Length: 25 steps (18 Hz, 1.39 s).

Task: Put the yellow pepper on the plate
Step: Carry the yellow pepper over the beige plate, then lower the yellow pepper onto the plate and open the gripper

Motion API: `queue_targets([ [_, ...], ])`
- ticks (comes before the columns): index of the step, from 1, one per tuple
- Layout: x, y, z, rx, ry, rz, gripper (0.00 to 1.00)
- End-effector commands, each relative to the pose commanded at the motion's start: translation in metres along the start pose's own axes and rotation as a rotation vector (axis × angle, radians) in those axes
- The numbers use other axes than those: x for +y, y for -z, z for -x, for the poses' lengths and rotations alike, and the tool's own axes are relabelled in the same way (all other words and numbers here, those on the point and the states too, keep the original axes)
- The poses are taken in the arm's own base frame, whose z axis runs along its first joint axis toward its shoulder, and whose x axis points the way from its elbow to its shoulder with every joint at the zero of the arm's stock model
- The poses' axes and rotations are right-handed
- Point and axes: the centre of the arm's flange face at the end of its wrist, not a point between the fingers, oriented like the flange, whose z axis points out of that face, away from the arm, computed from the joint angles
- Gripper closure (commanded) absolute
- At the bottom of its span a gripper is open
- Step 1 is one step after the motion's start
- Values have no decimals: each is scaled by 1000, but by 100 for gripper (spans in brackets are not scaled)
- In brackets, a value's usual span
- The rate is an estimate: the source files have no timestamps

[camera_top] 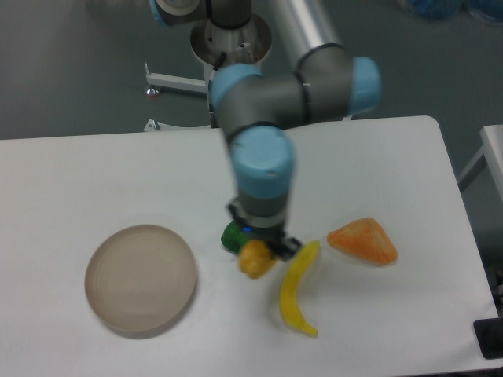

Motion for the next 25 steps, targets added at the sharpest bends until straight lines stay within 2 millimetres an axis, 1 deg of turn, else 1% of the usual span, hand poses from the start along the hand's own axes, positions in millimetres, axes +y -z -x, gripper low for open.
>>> queue_targets([
  [2, -18, -9, -28, 11, 12, 12, 66],
  [6, -47, -38, -74, 39, 76, 45, 66],
  [7, -52, -40, -82, 45, 98, 38, 66],
  [8, -59, -49, -88, 65, 123, 36, 66],
  [9, -64, -55, -92, 84, 148, 35, 66],
  [11, -68, -68, -91, 96, 174, 45, 66],
  [14, -90, -85, -106, 76, 153, 16, 64],
  [16, -91, -96, -106, 80, 153, 22, 64],
  [21, -94, -109, -106, 88, 163, 36, 64],
  [25, -95, -112, -106, 90, 162, 40, 64],
])
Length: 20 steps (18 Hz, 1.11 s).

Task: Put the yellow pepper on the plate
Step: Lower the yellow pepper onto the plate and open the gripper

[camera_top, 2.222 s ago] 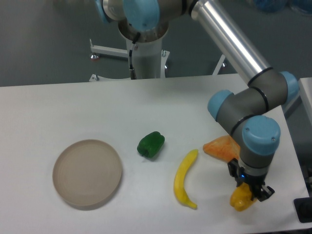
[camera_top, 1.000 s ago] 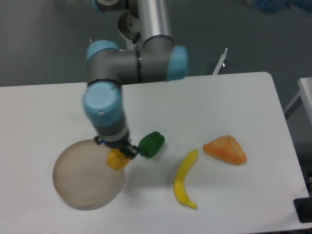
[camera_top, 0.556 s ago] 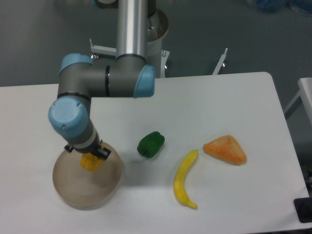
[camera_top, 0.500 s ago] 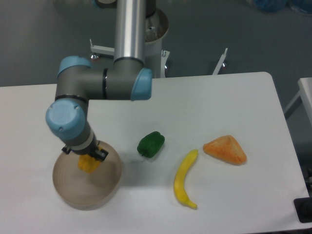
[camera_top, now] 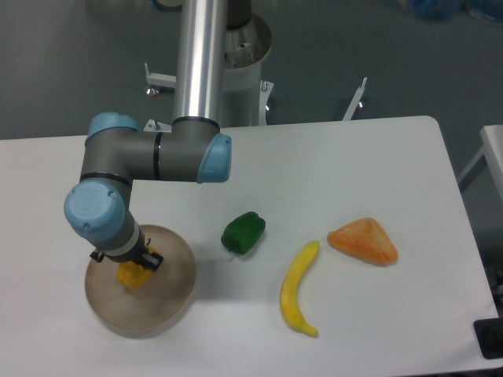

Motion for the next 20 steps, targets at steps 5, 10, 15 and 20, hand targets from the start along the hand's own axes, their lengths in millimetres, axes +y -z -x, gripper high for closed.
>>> queue_targets([
  [5, -1, -3, 1, 1, -1, 5, 62],
  [10, -2, -2, 1, -3, 0, -3, 33],
  [15, -1, 7, 2, -13, 1, -28, 4],
  [20, 7, 30, 10, -28, 6, -57, 1],
])
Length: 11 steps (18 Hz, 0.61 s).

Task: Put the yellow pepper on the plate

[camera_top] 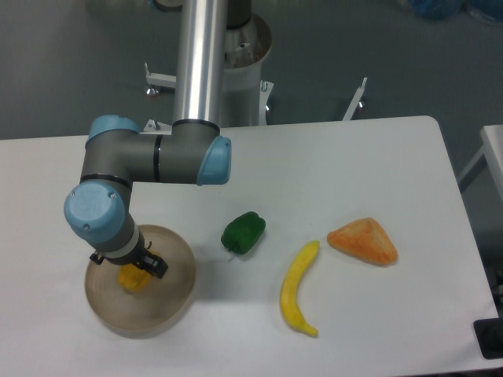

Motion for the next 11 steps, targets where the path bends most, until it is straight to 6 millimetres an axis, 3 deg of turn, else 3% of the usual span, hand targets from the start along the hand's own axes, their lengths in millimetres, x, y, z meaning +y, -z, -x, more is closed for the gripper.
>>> queue_targets([
  [6, 28, 32, 68, -24, 37, -52, 1],
  [9, 50, 53, 103, -47, 4, -73, 1],
  [11, 71, 65, 137, -61, -16, -82, 1],
])
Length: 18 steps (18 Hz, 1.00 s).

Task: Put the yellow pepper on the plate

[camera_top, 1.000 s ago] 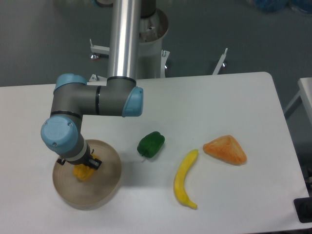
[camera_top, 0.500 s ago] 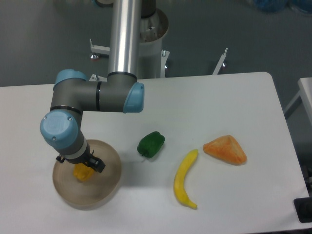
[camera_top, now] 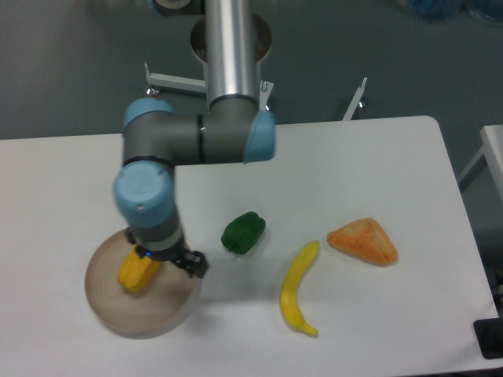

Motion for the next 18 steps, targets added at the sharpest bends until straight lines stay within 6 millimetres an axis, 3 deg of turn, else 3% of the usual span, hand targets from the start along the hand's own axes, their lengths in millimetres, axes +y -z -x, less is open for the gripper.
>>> queue_targets([
  [2, 17, 4, 27, -7, -8, -1, 1],
  [6, 43, -7, 73, -10, -51, 7, 1],
  [9, 58, -13, 95, -30, -80, 29, 1],
  [18, 57, -20, 101, -64, -83, 5, 0],
])
